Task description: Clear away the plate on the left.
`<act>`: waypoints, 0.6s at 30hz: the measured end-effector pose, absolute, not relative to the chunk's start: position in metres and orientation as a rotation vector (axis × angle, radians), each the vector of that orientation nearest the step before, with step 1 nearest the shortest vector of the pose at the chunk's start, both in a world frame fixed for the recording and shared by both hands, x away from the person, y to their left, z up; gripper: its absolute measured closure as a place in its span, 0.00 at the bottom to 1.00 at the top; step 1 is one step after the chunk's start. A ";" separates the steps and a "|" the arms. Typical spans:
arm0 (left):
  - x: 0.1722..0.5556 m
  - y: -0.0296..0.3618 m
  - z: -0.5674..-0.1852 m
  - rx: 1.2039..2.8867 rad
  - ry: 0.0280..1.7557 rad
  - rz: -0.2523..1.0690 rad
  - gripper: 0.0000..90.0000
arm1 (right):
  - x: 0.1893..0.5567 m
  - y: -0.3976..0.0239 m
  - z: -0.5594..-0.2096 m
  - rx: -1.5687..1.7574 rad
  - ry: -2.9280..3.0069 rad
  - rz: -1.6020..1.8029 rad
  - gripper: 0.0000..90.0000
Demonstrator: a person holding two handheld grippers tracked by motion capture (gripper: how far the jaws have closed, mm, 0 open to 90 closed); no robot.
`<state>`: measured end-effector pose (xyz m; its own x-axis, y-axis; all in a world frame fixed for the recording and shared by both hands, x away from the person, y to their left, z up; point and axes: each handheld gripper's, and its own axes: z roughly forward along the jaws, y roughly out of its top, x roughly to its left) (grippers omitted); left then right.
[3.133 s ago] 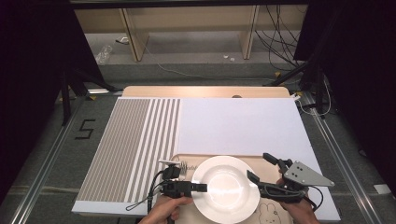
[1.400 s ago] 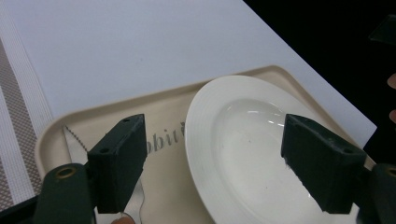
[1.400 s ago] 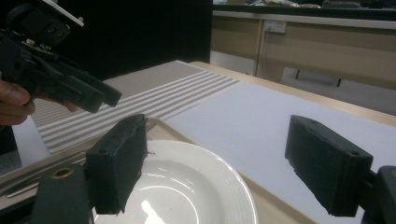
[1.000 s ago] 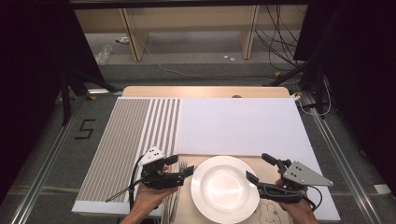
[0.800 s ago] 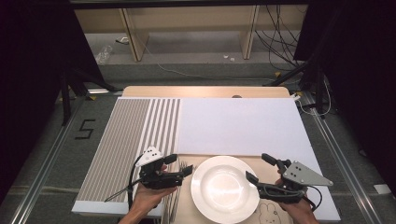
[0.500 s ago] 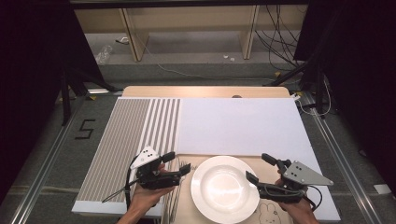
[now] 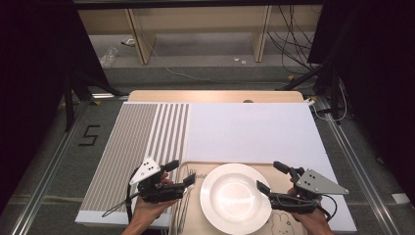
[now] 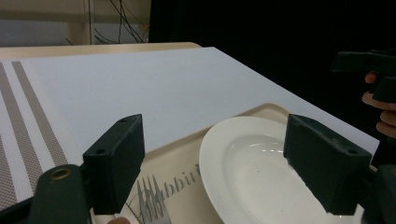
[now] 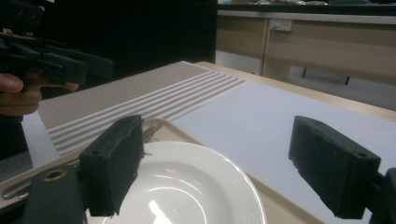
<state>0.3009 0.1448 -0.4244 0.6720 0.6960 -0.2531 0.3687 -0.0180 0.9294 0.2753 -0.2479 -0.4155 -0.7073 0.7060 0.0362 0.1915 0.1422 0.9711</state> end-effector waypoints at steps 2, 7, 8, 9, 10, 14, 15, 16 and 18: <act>0.301 0.145 -0.424 1.638 0.881 0.335 0.22 | 0.275 -0.248 -0.416 0.857 1.995 1.593 0.21; 0.302 0.144 -0.425 1.641 0.881 0.325 0.22 | 0.276 -0.248 -0.416 0.860 1.996 1.590 0.21; 0.302 0.144 -0.425 1.643 0.879 0.329 0.22 | 0.276 -0.249 -0.416 0.861 1.994 1.591 0.21; 0.302 0.144 -0.425 1.643 0.879 0.330 0.22 | 0.276 -0.249 -0.416 0.862 1.994 1.592 0.21; 0.302 0.144 -0.425 1.641 0.878 0.329 0.22 | 0.276 -0.249 -0.416 0.861 1.993 1.592 0.21; 0.303 0.145 -0.425 1.638 0.883 0.325 0.22 | 0.276 -0.249 -0.416 0.859 1.991 1.592 0.20; 0.303 0.145 -0.425 1.636 0.885 0.322 0.22 | 0.276 -0.249 -0.415 0.859 1.991 1.590 0.20; 0.303 0.145 -0.425 1.636 0.886 0.318 0.22 | 0.276 -0.249 -0.415 0.857 1.991 1.591 0.21; 0.303 0.145 -0.425 1.635 0.888 0.314 0.22 | 0.276 -0.249 -0.415 0.856 1.990 1.591 0.20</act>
<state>0.3033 0.1452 -0.4253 0.6735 0.6927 -0.2579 0.3761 -0.0208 0.9263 0.2756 -0.2490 -0.4154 -0.7063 0.7071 0.0339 0.1887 0.1418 0.9718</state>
